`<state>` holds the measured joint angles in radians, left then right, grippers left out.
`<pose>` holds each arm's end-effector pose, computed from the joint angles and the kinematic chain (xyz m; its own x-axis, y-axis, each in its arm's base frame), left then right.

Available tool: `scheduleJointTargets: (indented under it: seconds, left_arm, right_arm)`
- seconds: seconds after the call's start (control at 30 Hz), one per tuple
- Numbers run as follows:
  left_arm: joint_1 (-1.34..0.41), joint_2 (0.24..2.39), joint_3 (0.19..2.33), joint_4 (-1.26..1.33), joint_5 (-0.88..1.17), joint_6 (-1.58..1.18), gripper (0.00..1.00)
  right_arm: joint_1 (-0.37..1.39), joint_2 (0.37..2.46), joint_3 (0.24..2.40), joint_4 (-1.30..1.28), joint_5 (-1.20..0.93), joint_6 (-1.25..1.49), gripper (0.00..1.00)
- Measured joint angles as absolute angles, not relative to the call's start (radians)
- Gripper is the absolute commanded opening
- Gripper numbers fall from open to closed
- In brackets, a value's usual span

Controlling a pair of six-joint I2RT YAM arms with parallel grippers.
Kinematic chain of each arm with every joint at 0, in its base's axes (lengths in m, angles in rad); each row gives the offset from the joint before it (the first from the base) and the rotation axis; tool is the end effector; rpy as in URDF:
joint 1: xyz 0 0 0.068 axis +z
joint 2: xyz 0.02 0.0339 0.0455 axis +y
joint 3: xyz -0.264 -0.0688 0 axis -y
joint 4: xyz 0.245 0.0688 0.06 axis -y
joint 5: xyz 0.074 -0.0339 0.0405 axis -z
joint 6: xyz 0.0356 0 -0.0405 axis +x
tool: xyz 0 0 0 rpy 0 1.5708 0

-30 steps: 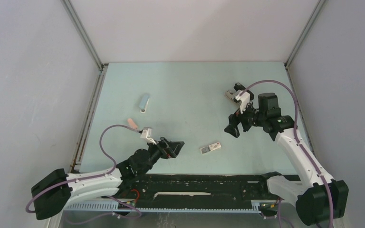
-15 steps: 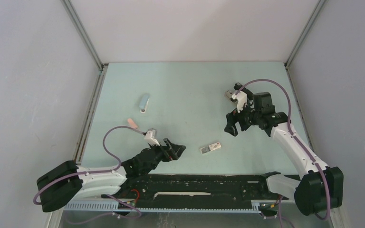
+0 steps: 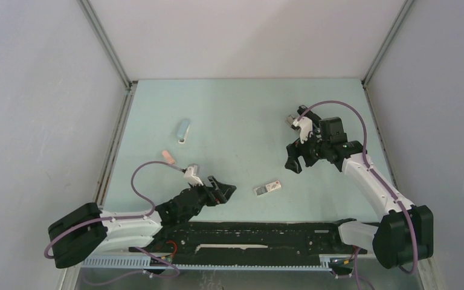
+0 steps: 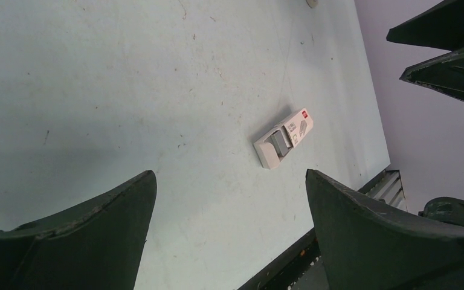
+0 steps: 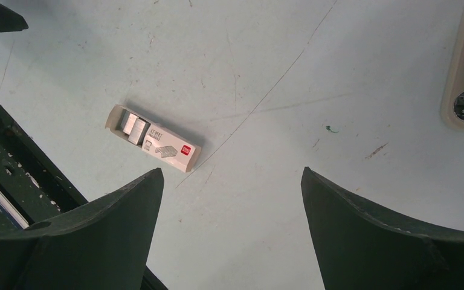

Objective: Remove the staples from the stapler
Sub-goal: Close the staple box at the center of the board.

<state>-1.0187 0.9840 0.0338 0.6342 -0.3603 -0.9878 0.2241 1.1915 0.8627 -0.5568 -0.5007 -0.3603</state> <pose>0.0983 -0.1357 0.1356 -0.6082 -0.5022 -0.6147 0.2058 0.6482 -0.7332 0.2303 0.0700 0.2549 -0.5333 -0.4388 -0.7232 -0.7258 0.6766 0.1247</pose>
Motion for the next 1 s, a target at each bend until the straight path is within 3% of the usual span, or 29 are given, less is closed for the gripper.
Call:
scheduleJointTargets:
  seconds: [0.73, 0.87, 1.0]
  left_arm:
    - [-1.019, 1.082, 0.05, 0.667, -0.328, -1.019, 0.97]
    - [-1.021, 1.131, 0.074, 0.672, -0.327, -1.033, 0.87]
    - [-1.021, 1.201, 0.11, 0.672, -0.326, -1.064, 0.73]
  right_arm:
    - [0.211, 1.26, 0.863, -0.558, -0.49, -0.35, 0.92]
    - [0.212, 1.285, 0.863, -0.56, -0.469, -0.35, 0.89]
    - [0.22, 1.314, 0.863, -0.562, -0.445, -0.35, 0.79]
